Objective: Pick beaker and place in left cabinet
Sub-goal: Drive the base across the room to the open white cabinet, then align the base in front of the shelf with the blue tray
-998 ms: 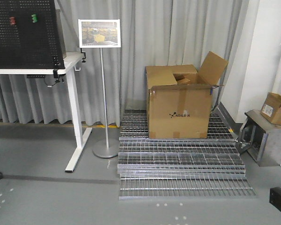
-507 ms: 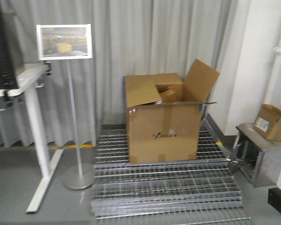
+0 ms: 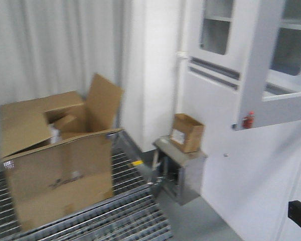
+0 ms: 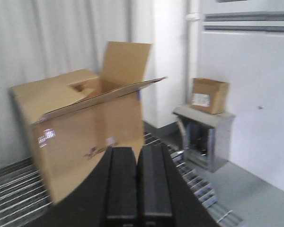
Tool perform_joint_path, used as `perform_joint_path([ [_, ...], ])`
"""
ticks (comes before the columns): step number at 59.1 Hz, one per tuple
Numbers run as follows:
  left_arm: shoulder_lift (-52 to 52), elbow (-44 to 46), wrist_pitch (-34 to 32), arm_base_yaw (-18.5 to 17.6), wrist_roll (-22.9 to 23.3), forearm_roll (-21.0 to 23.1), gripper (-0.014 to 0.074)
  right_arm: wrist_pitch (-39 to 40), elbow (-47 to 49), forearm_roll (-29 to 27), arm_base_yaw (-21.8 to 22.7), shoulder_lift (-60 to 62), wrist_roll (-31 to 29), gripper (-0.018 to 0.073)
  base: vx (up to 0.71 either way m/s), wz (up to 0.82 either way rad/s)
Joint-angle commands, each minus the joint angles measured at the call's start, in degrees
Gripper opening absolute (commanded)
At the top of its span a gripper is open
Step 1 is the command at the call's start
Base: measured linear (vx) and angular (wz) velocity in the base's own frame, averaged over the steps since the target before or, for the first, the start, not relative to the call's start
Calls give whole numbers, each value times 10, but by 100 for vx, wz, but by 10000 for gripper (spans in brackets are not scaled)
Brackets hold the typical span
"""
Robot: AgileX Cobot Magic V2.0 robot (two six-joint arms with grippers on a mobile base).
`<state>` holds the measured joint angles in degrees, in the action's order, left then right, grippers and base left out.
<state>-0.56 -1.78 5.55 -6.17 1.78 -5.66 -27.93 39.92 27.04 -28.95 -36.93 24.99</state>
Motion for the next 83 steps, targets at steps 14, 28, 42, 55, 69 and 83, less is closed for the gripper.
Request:
perform_joint_path([
  [14,-10,-8,-51,-4,2,2,-8,43,17,15,2,0,-3,-3,38,-71],
  [28,-10,-8,-51,-4,2,2,-8,43,17,15,2,0,-3,-3,33,-67],
  [42,-10,-8,-51,-4,2,2,-8,43,17,15,2,0,-3,-3,28,-75],
  [55,-10,-8,-51,-4,2,2,-8,43,17,15,2,0,-3,-3,25,-75],
  [69,-10,-8,-51,-4,2,2,-8,43,17,15,2,0,-3,-3,24,-52],
  [83,-10,-8,-51,-4,2,2,-8,43,17,15,2,0,-3,-3,26,-18],
])
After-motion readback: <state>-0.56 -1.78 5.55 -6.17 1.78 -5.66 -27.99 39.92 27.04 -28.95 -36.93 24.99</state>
